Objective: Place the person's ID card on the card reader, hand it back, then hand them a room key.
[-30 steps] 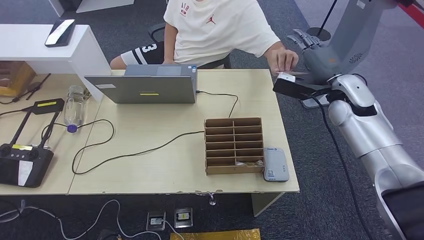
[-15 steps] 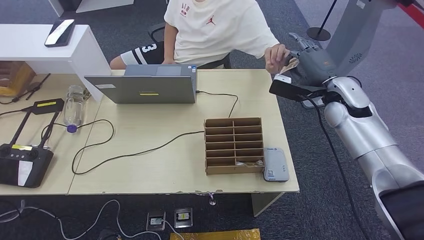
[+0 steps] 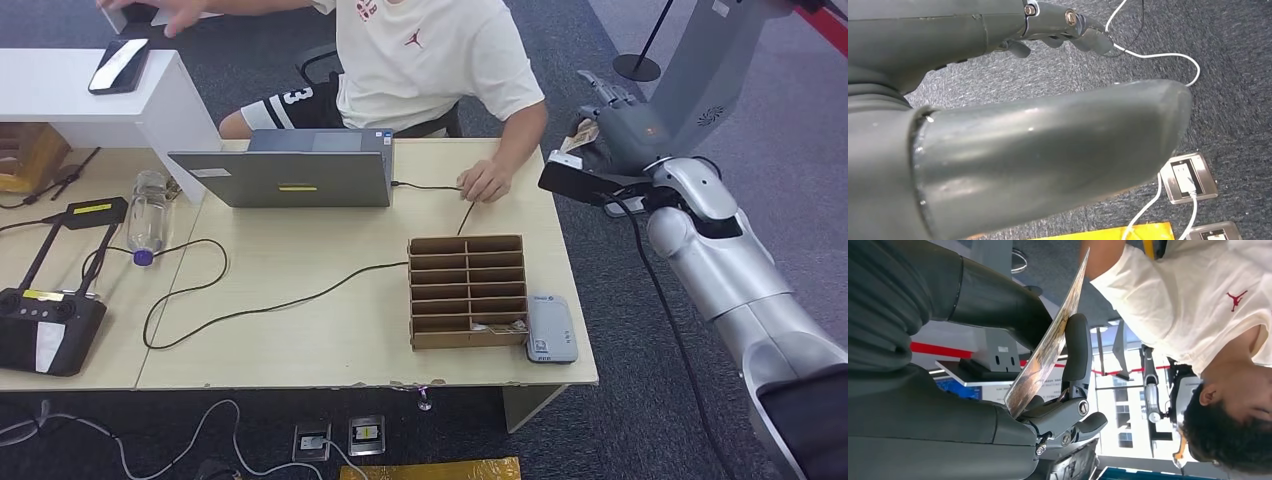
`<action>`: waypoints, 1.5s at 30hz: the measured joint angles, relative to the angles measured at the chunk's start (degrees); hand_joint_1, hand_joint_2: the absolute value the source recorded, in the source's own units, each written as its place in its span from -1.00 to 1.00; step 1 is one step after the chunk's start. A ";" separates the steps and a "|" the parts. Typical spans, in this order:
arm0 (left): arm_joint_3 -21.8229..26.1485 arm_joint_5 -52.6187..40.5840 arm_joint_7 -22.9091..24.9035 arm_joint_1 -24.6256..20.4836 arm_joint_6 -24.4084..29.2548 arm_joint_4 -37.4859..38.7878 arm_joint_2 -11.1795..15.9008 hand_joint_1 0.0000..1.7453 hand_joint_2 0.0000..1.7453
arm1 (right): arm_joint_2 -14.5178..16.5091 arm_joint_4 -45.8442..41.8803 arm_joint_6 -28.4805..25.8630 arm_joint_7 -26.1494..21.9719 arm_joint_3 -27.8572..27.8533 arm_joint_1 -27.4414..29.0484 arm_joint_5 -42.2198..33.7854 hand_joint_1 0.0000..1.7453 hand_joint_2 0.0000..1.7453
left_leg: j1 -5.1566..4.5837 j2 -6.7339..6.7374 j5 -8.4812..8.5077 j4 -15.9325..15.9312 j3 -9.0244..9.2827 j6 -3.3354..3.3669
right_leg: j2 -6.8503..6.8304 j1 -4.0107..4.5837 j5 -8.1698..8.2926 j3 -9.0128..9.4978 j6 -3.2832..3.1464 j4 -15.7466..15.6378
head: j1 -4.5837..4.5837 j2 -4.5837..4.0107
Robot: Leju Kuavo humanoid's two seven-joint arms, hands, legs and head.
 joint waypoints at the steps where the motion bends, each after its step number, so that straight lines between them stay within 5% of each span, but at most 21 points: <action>1: 0.00 0.02 0.00 0.00 0.03 0.00 0.01 -1.00 -1.00 | 0.01 0.00 0.03 0.02 0.00 0.02 0.00 1.00 1.00 | 0.00 0.00 0.00 0.00 0.00 0.00 | 0.00 0.00 0.00 0.00 0.00 0.00 | -0.01 0.00; 17: -0.02 1.41 -0.02 0.03 0.64 0.00 -0.02 -1.00 -1.00 | -0.34 -1.20 4.20 1.73 -0.17 1.90 -4.56 1.00 1.00 | 0.00 -0.01 0.00 0.01 0.05 0.00 | -0.01 0.00 0.00 0.00 0.00 -0.02 | 0.00 0.00; 23: 0.00 2.39 -0.02 0.22 0.95 0.00 -0.13 -1.00 -1.00 | -3.85 -6.74 6.98 6.87 -3.84 11.63 -12.18 1.00 1.00 | 0.01 -0.05 -0.03 0.02 0.04 -0.01 | -0.04 0.02 0.00 0.05 0.00 -0.07 | 0.01 0.00; 31: 0.00 2.39 0.00 0.26 0.80 0.02 0.08 -1.00 -1.00 | -7.62 -14.29 7.73 10.34 -10.09 24.94 -12.60 1.00 1.00 | 0.01 -0.01 -0.06 0.01 0.02 0.00 | -0.02 0.02 0.00 0.04 0.00 -0.08 | 0.00 0.00; 45: 0.00 2.33 0.00 0.21 0.77 0.02 0.01 -1.00 -1.00 | -8.39 -20.83 10.10 12.06 -13.88 33.37 -9.64 1.00 1.00 | 0.03 0.05 -0.05 0.01 0.02 -0.01 | 0.05 0.03 0.00 0.04 0.00 -0.06 | 0.00 0.00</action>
